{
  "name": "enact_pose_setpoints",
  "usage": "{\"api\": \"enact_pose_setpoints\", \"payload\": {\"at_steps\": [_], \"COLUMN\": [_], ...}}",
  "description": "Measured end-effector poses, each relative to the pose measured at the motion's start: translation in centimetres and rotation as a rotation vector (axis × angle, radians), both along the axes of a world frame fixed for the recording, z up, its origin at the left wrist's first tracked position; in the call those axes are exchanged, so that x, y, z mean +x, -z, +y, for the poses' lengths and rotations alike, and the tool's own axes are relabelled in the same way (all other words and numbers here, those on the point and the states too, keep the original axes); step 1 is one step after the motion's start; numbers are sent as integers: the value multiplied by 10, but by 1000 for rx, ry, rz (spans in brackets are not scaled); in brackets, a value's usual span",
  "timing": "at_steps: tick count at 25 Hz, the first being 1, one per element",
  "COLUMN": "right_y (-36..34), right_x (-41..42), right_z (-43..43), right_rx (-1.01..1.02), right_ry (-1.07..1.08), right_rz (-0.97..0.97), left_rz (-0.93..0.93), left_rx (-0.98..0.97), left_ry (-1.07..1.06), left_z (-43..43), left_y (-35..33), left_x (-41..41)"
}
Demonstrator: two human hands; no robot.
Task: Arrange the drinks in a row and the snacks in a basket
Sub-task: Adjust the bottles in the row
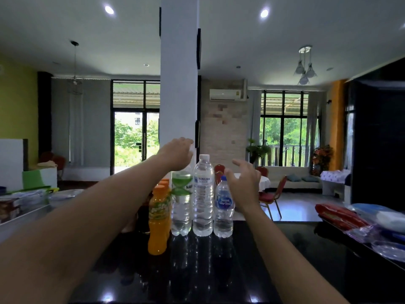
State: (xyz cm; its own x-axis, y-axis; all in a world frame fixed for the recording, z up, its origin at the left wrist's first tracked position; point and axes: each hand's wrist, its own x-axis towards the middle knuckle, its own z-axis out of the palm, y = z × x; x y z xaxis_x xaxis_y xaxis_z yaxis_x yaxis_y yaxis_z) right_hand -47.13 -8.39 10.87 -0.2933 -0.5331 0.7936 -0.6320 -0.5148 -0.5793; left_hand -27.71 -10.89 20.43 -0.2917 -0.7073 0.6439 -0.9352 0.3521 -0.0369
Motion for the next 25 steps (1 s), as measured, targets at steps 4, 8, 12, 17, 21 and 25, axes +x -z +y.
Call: {"api": "enact_pose_setpoints", "payload": {"at_steps": [4,8,12,17,21,25], "right_y": [-73,-101,-108,-119,-120,-109], "right_x": [33,54,59,46,39,42], "right_z": [-18,-35,-45,-31,-26,-32], "right_rx": [194,502,622,636,613,540], "right_ry": [78,135,127,-47,-172,-162], "right_rz": [298,440,558,668,583,496], "left_rz": [6,3,33,97,80,59], "left_rx": [290,306,319,248,266,242], "left_ry": [43,95,115,-17,28,39], "left_z": [-12,-13,-19,-18,-14,-9], "left_y": [-7,-17,-20,-16,-12,-12], "left_x": [15,19,21,16,15,19]}}
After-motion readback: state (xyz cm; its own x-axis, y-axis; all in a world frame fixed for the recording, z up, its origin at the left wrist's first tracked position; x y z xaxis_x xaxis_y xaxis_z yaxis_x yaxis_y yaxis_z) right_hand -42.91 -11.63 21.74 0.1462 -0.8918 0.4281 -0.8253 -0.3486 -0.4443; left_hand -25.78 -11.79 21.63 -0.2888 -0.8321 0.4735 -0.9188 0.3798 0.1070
